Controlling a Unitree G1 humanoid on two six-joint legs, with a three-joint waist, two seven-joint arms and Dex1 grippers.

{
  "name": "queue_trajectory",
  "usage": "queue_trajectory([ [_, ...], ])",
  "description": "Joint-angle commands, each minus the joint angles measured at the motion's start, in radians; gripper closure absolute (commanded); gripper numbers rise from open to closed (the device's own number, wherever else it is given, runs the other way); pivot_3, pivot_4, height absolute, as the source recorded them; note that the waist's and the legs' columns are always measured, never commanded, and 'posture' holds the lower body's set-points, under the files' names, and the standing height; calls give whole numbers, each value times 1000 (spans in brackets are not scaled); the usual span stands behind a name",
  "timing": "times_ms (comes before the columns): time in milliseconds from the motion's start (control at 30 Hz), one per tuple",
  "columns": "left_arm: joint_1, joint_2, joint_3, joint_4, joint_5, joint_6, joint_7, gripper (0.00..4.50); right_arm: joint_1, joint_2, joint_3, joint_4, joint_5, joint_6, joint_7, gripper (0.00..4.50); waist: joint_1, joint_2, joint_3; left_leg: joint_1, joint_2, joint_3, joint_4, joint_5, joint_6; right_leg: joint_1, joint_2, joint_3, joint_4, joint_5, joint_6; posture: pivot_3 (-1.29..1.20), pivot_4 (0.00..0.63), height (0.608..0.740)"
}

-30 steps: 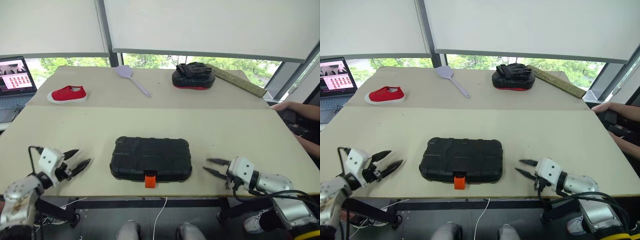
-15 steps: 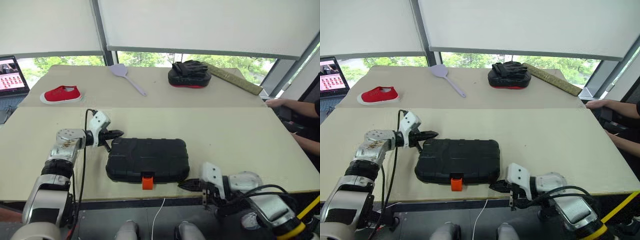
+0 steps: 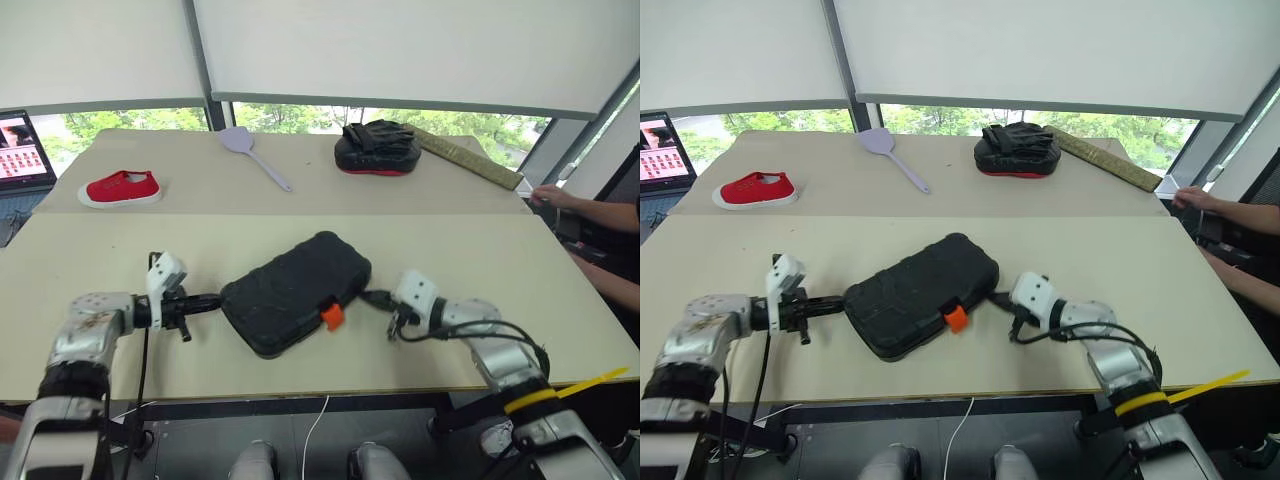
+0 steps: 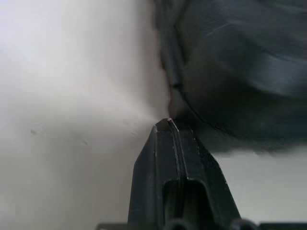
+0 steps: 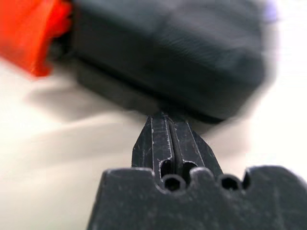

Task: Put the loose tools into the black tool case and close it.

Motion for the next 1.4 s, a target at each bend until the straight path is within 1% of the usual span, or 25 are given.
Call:
queue_trajectory([
  [33, -17, 65, 78, -59, -57, 33, -11, 4491, -16, -22, -58, 54, 46, -80, 66, 4500, 6, 0, 0, 0, 0, 0, 0, 0, 0, 0, 0, -1, 0, 0, 0, 0, 150, 740],
  [133, -28, 89, 112, -142, -122, 116, -17, 4491, 1, -25, -126, 65, 113, -147, 107, 4500, 10, 0, 0, 0, 0, 0, 0, 0, 0, 1, 0, -1, 0, 0, 0, 0, 150, 740],
  [233, -35, 91, 121, -273, -210, 229, -16, 4491, 49, -45, -157, 5, 159, -76, 133, 4500, 12, 1, 0, 0, -1, 0, 0, 0, 0, 1, -1, 0, 0, 0, 0, 0, 150, 740],
  [300, -59, 54, 104, -363, -253, 279, 27, 4491, 106, -58, -161, -80, 196, 4, 154, 4500, 14, 1, 0, 0, -1, 0, 0, 0, 0, 2, -1, 0, 0, 0, 0, 0, 150, 740],
  [367, -89, 4, 65, -421, -255, 298, 84, 4491, 161, -66, -155, -161, 220, 61, 167, 4500, 18, 1, 0, 0, -1, -1, 0, 0, 0, 2, -1, 0, 0, -1, 0, 0, 150, 740],
  [433, -122, -60, 2, -449, -210, 284, 143, 4491, 207, -63, -150, -239, 227, 99, 159, 4500, 20, 1, 0, 1, -1, 0, 0, 0, 0, 2, -1, 0, 1, 0, 0, 0, 150, 740],
  [567, -213, -190, -113, -377, -97, 204, 242, 4491, 265, -24, -133, -379, 243, 182, 111, 4500, 19, 2, 0, 3, -2, -1, 1, 1, 0, 4, 0, 2, 1, 0, 0, 0, 150, 740],
  [600, -222, -205, -157, -353, -61, 172, 230, 4491, 271, -11, -124, -411, 240, 201, 98, 4500, 17, 2, 0, 3, -1, -1, 2, 1, 0, 3, 1, 3, 1, 0, 0, 0, 150, 740],
  [633, -221, -203, -238, -326, 13, 106, 196, 4491, 278, 6, -112, -442, 244, 222, 89, 4500, 16, 2, 0, 3, -1, -1, 2, 1, -1, 3, 2, 3, 1, 0, 0, 0, 150, 740],
  [700, -221, -205, -347, -266, 122, 10, 166, 4491, 285, 36, -91, -481, 250, 254, 76, 4500, 12, 2, 0, 3, -1, -1, 1, 1, -1, 3, 3, 4, 1, 0, 0, 0, 150, 740],
  [800, -224, -223, -403, -170, 213, -42, 221, 4491, 286, 59, -46, -483, 214, 252, 85, 4500, 14, 3, -1, 4, 0, -1, 0, 1, 0, 2, 4, 6, 1, 0, 0, 0, 150, 740],
  [867, -211, -250, -399, -160, 210, -31, 245, 4491, 272, 86, -27, -466, 202, 251, 71, 4500, 18, 6, -3, 5, -1, -2, 0, 1, 0, 5, 5, 7, 0, 0, 0, 0, 150, 740],
  [933, -193, -274, -380, -177, 178, 1, 251, 4491, 256, 101, -4, -442, 178, 246, 65, 4500, 19, 6, -3, 7, -1, -1, 1, 1, 0, 6, 6, 10, 0, 0, 0, 0, 150, 740],
  [1033, -173, -280, -374, -192, 176, 7, 251, 4491, 242, 107, 25, -400, 132, 227, 63, 4500, 21, 7, -5, 8, -2, -1, 1, 1, 0, 7, 7, 14, 1, -2, 4, 0, 150, 740],
  [1167, -163, -293, -357, -207, 167, 33, 266, 4491, 214, 135, 44, -330, 99, 235, 43, 4500, 19, 10, -10, 10, -2, 0, 0, 1, 0, 7, 8, 16, 1, -2, 3, 0, 150, 740],
  [1300, -179, -312, -348, -195, 170, 48, 279, 4491, 174, 153, 56, -223, 63, 198, 50, 4500, 17, 11, -11, 13, -2, 1, 0, 1, 0, 9, 9, 18, 1, -2, 3, 0, 150, 740],
  [1400, -193, -324, -345, -182, 176, 52, 287, 4491, 164, 159, 57, -199, 59, 200, 59, 4500, 17, 12, -11, 15, -2, 1, 0, 1, 0, 10, 9, 20, 1, -3, 6, 0, 150, 740],
])
